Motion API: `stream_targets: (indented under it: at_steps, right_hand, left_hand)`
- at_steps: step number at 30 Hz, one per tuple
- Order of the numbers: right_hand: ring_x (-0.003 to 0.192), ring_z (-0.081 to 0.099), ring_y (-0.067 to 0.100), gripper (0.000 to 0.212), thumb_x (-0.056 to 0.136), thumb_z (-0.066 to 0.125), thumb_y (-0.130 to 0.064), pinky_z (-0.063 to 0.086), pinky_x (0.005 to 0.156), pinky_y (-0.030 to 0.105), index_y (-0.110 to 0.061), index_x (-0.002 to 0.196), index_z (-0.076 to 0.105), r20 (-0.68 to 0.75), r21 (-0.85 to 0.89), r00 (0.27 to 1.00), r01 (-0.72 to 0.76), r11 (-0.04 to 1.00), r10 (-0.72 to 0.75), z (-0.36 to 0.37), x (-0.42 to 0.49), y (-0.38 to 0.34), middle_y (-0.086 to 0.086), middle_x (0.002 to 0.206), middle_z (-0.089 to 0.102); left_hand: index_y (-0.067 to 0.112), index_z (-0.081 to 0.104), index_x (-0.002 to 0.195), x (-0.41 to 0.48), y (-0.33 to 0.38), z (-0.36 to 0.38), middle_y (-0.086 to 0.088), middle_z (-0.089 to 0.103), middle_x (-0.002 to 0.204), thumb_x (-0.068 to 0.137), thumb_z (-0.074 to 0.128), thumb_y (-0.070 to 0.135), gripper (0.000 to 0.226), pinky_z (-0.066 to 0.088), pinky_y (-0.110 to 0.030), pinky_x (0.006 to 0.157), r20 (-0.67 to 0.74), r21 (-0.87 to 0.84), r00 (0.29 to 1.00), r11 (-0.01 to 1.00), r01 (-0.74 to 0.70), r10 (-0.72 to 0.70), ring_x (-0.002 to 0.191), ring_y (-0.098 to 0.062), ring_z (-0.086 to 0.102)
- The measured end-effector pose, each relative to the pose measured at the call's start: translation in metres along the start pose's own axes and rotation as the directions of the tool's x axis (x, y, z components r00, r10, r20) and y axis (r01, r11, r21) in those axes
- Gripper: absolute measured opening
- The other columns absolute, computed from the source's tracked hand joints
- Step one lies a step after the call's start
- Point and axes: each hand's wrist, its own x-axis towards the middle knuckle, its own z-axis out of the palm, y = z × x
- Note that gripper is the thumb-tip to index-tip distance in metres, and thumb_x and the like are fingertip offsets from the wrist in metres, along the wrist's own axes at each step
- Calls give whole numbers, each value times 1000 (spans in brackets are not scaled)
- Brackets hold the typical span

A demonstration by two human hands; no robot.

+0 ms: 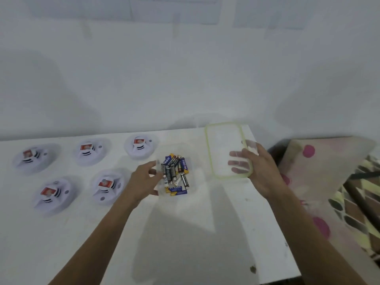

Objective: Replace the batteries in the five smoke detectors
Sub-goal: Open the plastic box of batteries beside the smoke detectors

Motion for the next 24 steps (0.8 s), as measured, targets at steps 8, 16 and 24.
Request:
stream_targets:
  at_steps: [8, 16, 24]
  right_hand:
    - [71, 69, 33, 19, 92, 54, -8, 52, 64, 33, -10, 110, 60, -131, -24, 991, 31, 999, -34, -45, 90, -26, 12, 90, 67]
    - [64, 67, 32, 17, 88, 53, 0, 50, 60, 33, -5, 104, 56, -241, 23, 970, -29, 999, 33, -80, 159, -20, 15, 85, 66]
    - [61, 62, 28, 18, 91, 50, 3, 52, 56, 32, -5, 106, 58, -289, -62, 955, -93, 994, 72, -88, 188, 7, 15, 81, 65]
  left_hand:
    - [11, 47, 136, 72, 24, 26, -12, 61, 102, 94, 53, 9, 43, 60, -40, 62, -128, 84, 992, 996, 29, -18, 85, -25, 63]
    - [7, 47, 134, 116, 34, 37, -15, 63, 104, 92, 56, 8, 43, 60, -48, 68, -191, 194, 981, 979, 59, -21, 88, -29, 64]
    - [9, 48, 134, 144, 40, 38, -17, 64, 112, 91, 57, 8, 44, 60, -47, 65, -218, 201, 974, 973, 110, -65, 92, -30, 65]
